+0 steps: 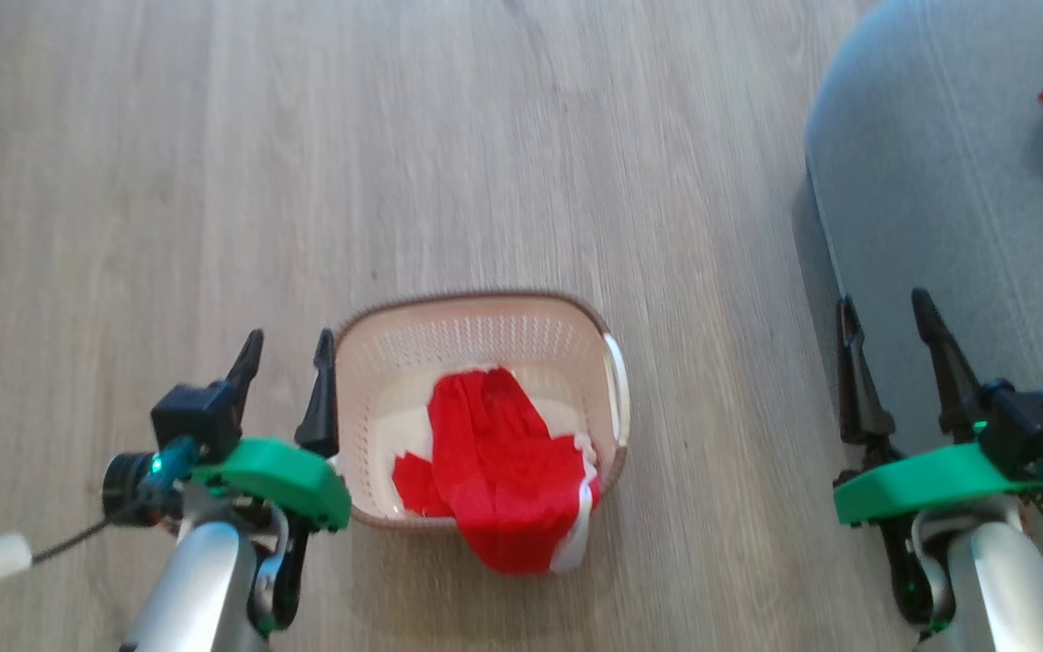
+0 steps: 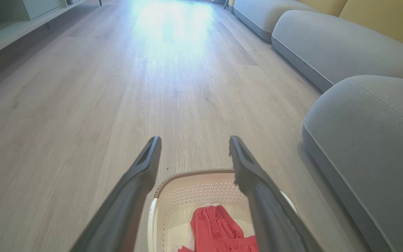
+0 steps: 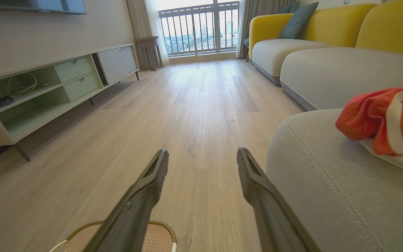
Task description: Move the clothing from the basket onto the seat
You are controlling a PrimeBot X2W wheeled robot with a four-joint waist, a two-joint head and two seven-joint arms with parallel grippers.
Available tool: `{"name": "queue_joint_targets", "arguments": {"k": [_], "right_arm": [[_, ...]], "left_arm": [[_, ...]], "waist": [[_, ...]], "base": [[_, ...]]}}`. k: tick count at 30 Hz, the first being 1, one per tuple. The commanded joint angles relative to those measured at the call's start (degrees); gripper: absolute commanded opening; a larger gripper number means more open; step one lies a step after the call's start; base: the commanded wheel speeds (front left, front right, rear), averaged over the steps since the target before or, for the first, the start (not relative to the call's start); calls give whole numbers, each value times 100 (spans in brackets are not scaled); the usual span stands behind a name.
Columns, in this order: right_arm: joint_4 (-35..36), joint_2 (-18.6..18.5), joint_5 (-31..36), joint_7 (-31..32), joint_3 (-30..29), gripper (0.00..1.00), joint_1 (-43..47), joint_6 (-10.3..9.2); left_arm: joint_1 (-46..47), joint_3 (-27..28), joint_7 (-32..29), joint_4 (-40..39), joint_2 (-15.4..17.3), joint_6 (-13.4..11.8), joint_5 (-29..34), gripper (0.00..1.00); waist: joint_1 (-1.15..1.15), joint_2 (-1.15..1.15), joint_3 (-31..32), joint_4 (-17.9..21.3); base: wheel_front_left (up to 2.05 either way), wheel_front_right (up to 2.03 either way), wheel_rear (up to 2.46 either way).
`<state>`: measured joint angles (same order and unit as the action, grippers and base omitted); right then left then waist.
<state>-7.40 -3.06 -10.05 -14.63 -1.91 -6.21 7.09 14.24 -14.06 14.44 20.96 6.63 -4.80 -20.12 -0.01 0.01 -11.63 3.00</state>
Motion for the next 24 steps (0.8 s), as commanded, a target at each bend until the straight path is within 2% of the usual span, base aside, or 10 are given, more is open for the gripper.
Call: {"name": "queue_joint_targets", "arguments": {"k": [1,11,24], "right_arm": [[148,18,45,-37,123,100,3,40],[57,18,70,-37,115,100,359,40],[-87,18,98,-37,170,100,622,40]], "left_arm": [[31,266,55,-305,122,-14,118,100],[-812,771,55,-711,282,228,381,100],[-1100,1104,55,-676,211,423,502,100]], "waist": [[1,-1,303,-158],[1,-1,870,-295],[1,-1,1133,-318]], "base": [[0,0,0],[0,0,0],[0,0,0]]}}
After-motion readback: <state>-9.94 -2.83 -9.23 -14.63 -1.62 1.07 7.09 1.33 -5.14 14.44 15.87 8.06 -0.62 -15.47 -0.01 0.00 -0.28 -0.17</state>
